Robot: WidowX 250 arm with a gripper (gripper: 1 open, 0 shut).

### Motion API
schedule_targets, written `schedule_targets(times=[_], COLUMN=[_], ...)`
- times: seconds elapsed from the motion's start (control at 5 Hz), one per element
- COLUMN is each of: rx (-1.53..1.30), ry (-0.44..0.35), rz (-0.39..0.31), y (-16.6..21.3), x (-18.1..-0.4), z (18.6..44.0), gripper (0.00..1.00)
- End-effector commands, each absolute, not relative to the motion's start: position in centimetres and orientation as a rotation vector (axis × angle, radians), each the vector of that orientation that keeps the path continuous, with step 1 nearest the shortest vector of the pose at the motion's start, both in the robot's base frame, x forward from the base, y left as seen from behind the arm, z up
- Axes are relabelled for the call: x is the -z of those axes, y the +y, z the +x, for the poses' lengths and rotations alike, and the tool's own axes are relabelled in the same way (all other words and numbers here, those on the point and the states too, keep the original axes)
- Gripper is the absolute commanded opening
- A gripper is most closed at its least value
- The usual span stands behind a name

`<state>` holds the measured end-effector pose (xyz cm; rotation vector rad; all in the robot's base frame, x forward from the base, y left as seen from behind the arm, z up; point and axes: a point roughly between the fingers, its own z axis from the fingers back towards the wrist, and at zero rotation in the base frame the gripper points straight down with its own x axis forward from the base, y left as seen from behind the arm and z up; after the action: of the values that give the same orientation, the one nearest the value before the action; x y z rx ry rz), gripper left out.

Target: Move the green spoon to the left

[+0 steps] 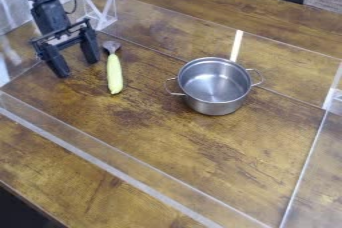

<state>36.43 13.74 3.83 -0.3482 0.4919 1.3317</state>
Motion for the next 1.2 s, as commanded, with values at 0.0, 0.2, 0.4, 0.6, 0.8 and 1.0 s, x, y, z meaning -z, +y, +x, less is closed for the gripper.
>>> schedule_targets(times=[0.0, 0.2, 0.4, 0.6, 0.8, 1.0], rx=[-1.262, -1.233, -1.225, -1.213, -1.272, -1.335], ry=[0.419, 0.394, 0.341, 0.305, 0.301, 0.295], rz=[-0.356, -0.371, -0.381, -0.401, -0.407, -0.414], y=[12.6, 13.0, 13.1, 12.8, 12.9, 13.0], x=[-6.5, -8.6, -11.1, -13.0, -12.6, -12.2], z=[38.1, 38.9, 39.6, 40.0, 39.9, 39.7], gripper=[1.00, 1.00, 1.00, 1.00, 1.00, 1.00])
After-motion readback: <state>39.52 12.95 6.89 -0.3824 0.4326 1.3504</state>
